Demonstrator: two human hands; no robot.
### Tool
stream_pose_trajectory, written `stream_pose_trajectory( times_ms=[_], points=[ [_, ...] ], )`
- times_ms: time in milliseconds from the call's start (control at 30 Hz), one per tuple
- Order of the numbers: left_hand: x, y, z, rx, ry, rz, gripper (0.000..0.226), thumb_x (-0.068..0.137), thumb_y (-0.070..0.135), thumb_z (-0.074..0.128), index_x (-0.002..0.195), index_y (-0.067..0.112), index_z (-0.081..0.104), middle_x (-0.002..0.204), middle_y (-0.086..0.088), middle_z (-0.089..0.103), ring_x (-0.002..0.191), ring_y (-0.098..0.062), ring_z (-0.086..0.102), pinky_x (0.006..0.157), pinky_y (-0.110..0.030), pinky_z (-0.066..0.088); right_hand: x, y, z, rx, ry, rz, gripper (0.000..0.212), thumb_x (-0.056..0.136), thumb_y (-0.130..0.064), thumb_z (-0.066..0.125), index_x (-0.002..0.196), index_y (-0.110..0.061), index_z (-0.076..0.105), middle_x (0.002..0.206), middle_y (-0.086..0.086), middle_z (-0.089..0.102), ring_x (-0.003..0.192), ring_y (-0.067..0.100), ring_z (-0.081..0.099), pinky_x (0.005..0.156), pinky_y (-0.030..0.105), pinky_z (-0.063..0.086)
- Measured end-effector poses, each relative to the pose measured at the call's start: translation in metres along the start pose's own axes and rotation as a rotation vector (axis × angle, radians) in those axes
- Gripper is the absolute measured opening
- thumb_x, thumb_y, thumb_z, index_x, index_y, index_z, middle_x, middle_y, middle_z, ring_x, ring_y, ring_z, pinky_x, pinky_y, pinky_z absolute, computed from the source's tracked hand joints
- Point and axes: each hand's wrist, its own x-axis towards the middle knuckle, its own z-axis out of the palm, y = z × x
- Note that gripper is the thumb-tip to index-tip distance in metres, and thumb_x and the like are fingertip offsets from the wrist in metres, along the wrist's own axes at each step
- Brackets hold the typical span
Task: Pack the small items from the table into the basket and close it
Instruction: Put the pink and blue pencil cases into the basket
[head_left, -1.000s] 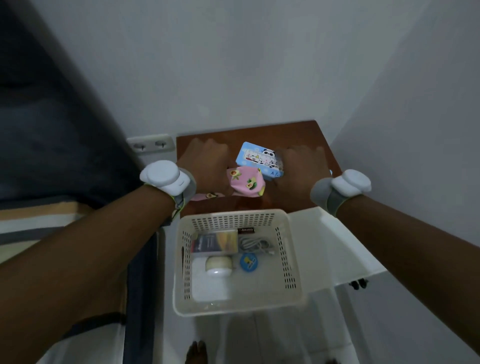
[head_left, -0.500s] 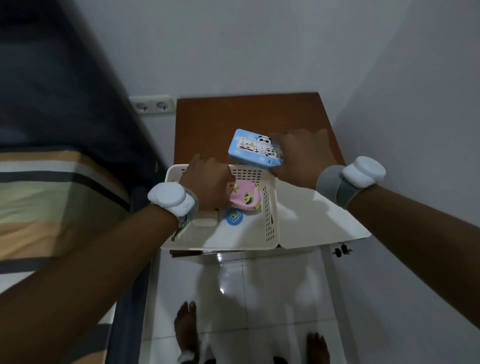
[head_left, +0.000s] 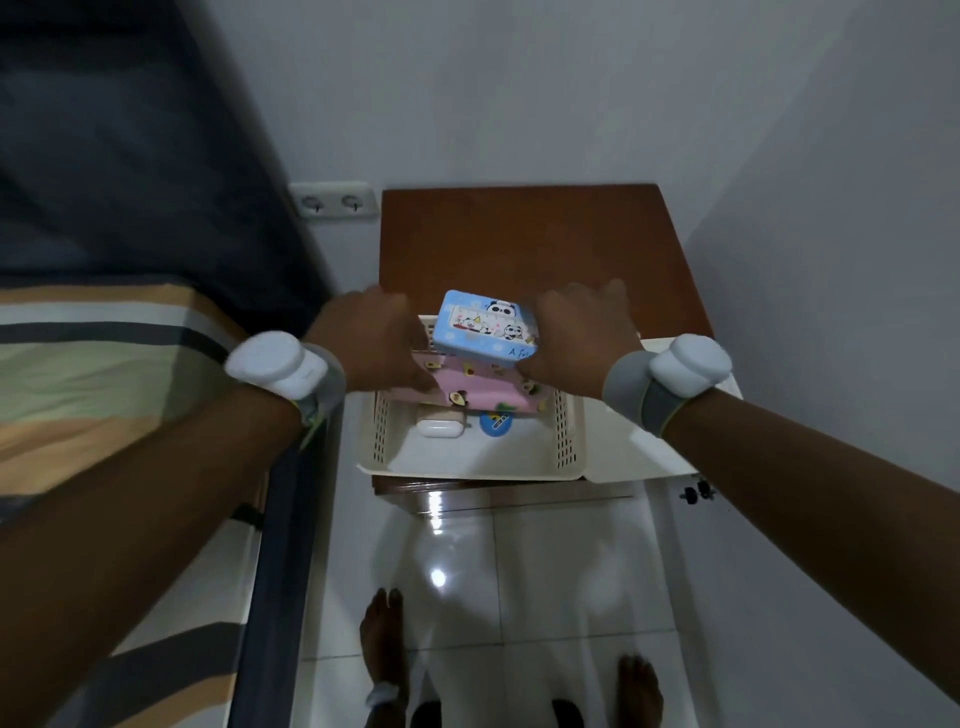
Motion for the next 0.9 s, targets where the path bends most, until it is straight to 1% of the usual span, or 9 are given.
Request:
stream_pose_trajectory(
  times_ms=[100, 167, 233, 300, 400, 500, 567, 733, 900],
  points=[
    [-0.005, -0.019, -0.027, -0.004, -0.02, -0.053, 0.074, 0.052, 0.069, 0.083, 0.108, 0.02, 0.077, 0.097, -0.002, 0.077, 0.078, -0.019, 0.069, 0.071, -0.036, 0.06, 0.0, -0.022, 0.003, -0.006, -0.041, -0.022, 0.046, 0.069, -0.049, 0.069, 0.107, -0.024, 0.062, 0.094, -0.002, 0.067, 0.091, 0.026, 0.061, 0.076, 0.042, 0.027],
    [-0.006, -0.026, -0.036, -0.017, -0.013, -0.057, 0.081, 0.048, 0.074, 0.081, 0.108, 0.019, 0.075, 0.099, 0.0, 0.076, 0.081, -0.019, 0.069, 0.073, -0.04, 0.06, -0.002, -0.036, 0.009, 0.002, -0.065, -0.054, 0.051, 0.069, -0.052, 0.07, 0.111, -0.024, 0.063, 0.097, -0.002, 0.068, 0.093, 0.025, 0.061, 0.081, 0.043, 0.031],
    [-0.006, -0.026, -0.039, -0.024, -0.005, -0.051, 0.085, 0.047, 0.077, 0.079, 0.109, 0.019, 0.073, 0.101, -0.001, 0.075, 0.084, -0.02, 0.068, 0.075, -0.042, 0.06, -0.006, -0.048, 0.019, 0.016, -0.083, -0.092, 0.054, 0.068, -0.051, 0.071, 0.114, -0.024, 0.064, 0.104, -0.002, 0.07, 0.098, 0.025, 0.063, 0.088, 0.045, 0.034],
    [-0.006, -0.024, -0.035, -0.044, 0.004, -0.041, 0.085, 0.048, 0.078, 0.078, 0.109, 0.019, 0.073, 0.101, -0.003, 0.074, 0.086, -0.021, 0.068, 0.076, -0.041, 0.06, -0.011, -0.057, 0.031, 0.042, -0.092, -0.127, 0.058, 0.066, -0.049, 0.072, 0.118, -0.025, 0.063, 0.111, -0.002, 0.071, 0.105, 0.025, 0.063, 0.093, 0.045, 0.035],
    [-0.006, -0.021, -0.025, -0.076, 0.012, -0.015, 0.08, 0.053, 0.076, 0.077, 0.11, 0.02, 0.074, 0.1, -0.004, 0.075, 0.085, -0.022, 0.069, 0.075, -0.039, 0.059, -0.017, -0.064, 0.05, 0.058, -0.115, -0.161, 0.063, 0.067, -0.048, 0.075, 0.124, -0.026, 0.059, 0.116, -0.001, 0.068, 0.108, 0.025, 0.061, 0.094, 0.042, 0.035],
    [-0.005, -0.018, -0.014, -0.096, 0.017, 0.017, 0.079, 0.056, 0.077, 0.073, 0.116, 0.026, 0.073, 0.107, -0.003, 0.074, 0.088, -0.022, 0.068, 0.078, -0.039, 0.059, -0.022, -0.063, 0.062, 0.068, -0.147, -0.175, 0.072, 0.067, -0.049, 0.077, 0.131, -0.024, 0.056, 0.119, 0.002, 0.064, 0.112, 0.027, 0.059, 0.096, 0.042, 0.034],
    [-0.004, -0.016, -0.008, -0.086, 0.027, 0.032, 0.079, 0.057, 0.078, 0.072, 0.118, 0.029, 0.073, 0.109, -0.002, 0.074, 0.089, -0.022, 0.068, 0.08, -0.039, 0.058, -0.024, -0.062, 0.066, 0.062, -0.155, -0.19, 0.074, 0.067, -0.048, 0.078, 0.133, -0.024, 0.055, 0.119, 0.003, 0.065, 0.113, 0.028, 0.059, 0.098, 0.042, 0.033],
    [0.001, -0.011, 0.0, -0.088, 0.052, 0.06, 0.081, 0.057, 0.078, 0.072, 0.119, 0.027, 0.072, 0.114, -0.002, 0.074, 0.096, -0.023, 0.068, 0.086, -0.04, 0.056, -0.023, -0.063, 0.073, 0.044, -0.169, -0.23, 0.073, 0.068, -0.051, 0.077, 0.132, -0.023, 0.057, 0.119, 0.004, 0.066, 0.112, 0.029, 0.06, 0.098, 0.042, 0.036],
    [0.007, -0.01, 0.008, -0.092, 0.076, 0.085, 0.076, 0.059, 0.075, 0.072, 0.117, 0.026, 0.074, 0.11, -0.002, 0.075, 0.09, -0.023, 0.069, 0.079, -0.035, 0.055, -0.021, -0.058, 0.08, 0.078, -0.196, -0.266, 0.074, 0.071, -0.053, 0.079, 0.135, -0.024, 0.056, 0.123, 0.006, 0.064, 0.115, 0.03, 0.058, 0.098, 0.043, 0.04]
  ],
)
